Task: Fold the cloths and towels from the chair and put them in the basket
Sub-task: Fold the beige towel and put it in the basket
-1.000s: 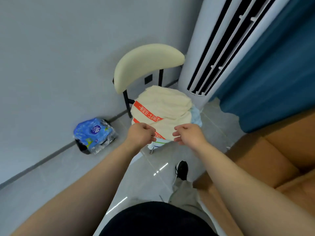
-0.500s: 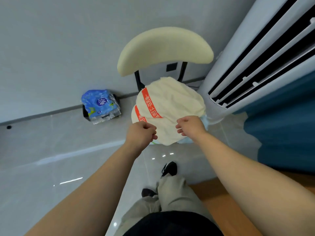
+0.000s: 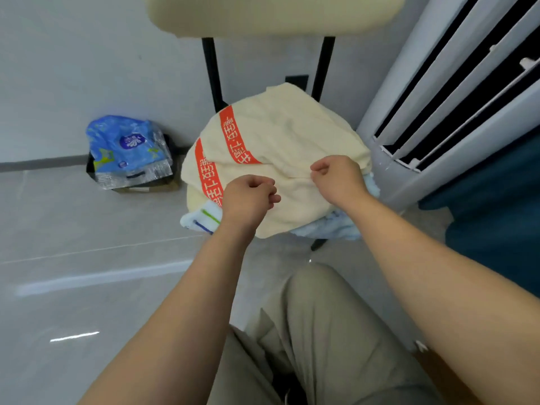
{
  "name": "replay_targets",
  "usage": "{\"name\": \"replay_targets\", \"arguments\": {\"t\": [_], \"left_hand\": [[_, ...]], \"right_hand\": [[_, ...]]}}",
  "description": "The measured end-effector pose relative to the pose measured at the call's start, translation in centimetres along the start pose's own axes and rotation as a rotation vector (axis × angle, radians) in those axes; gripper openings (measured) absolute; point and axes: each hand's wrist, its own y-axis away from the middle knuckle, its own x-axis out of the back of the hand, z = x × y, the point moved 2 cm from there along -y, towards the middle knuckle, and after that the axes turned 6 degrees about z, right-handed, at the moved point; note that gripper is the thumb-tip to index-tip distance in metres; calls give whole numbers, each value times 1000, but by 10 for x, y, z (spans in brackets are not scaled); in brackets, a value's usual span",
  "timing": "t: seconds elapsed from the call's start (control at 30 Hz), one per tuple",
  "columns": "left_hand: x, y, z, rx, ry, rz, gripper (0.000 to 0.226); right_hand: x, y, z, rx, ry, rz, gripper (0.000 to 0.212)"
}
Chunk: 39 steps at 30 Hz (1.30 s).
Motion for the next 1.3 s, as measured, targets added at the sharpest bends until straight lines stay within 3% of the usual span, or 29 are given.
{"name": "replay_targets", "arguments": {"t": [0.13,0.3,0.47,0.8,1.13,1.3], "left_hand": [[-24,22,-30,-102,77,63,14],[-35,65,-38,-164,53,116,15],[-34,70,-34,-240,22,142,15],[-9,22,-21,-228,147,165,14],[-32,-17,-26,-149,229,117,14],[-47,-18,-29,-118,217,100,20]], "right_hand": [[-4,9,35,154,-108,49,23],[19,33,67,153,-160,99,24],[30,36,50,173,-142,156,31],[7,-2,16,194,141,156,27],[-11,-34,27,141,321,69,44],[-11,-38,29,106,297,146,29]]}}
